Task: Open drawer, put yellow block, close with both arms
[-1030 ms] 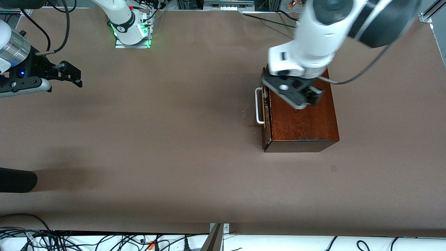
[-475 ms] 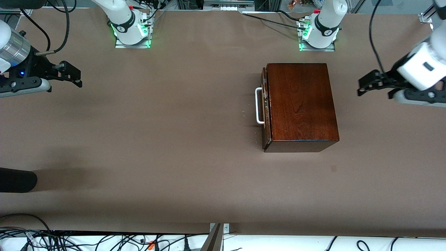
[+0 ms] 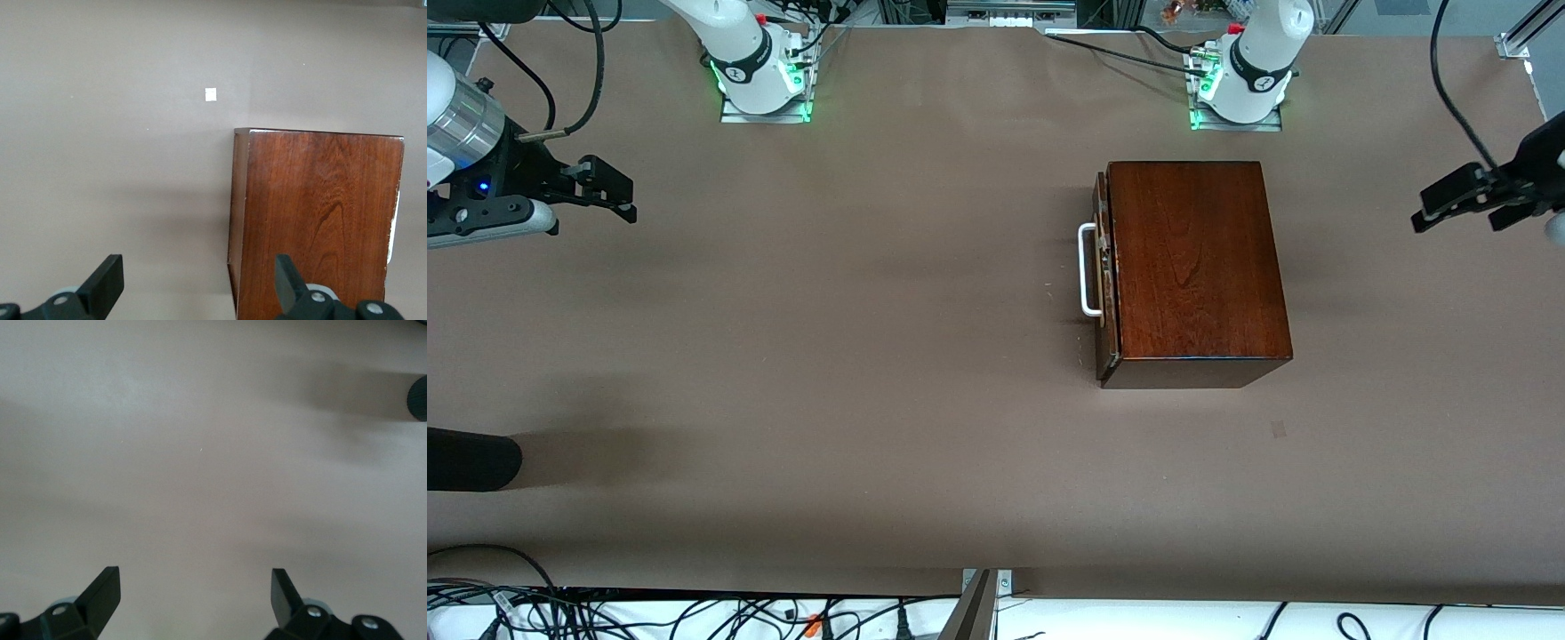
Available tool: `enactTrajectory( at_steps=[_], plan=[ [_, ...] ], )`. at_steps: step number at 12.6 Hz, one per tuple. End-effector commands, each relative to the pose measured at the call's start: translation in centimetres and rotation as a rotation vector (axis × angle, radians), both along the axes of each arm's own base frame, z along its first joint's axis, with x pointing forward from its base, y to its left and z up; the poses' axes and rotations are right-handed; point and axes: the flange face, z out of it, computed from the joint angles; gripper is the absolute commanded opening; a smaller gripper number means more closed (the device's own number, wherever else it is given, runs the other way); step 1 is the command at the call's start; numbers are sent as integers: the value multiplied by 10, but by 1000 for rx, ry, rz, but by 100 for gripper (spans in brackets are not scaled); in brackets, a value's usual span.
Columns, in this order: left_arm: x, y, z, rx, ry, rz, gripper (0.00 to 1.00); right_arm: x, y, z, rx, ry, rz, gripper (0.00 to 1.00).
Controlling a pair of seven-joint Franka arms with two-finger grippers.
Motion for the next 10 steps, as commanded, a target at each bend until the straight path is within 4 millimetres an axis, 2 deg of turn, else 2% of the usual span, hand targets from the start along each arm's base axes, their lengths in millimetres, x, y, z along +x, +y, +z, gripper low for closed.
enactTrajectory(
  at_steps=[1,2,4,6,7,10],
  plan=[
    [-18,6,8,26,-11,-6,100,2,0,5,8,0,-10,100],
    [-19,-6,10,29,-14,-27,100,2,0,5,8,0,-10,100],
    [-19,-4,9,29,-14,-24,100,2,0,5,8,0,-10,100],
    [-17,2,-5,25,0,-10,100,2,0,5,8,0,-10,100],
    [-16,-8,-5,29,-4,-26,100,2,0,5,8,0,-10,100],
    [-16,-9,-4,29,-5,-27,100,2,0,5,8,0,-10,100]
  ],
)
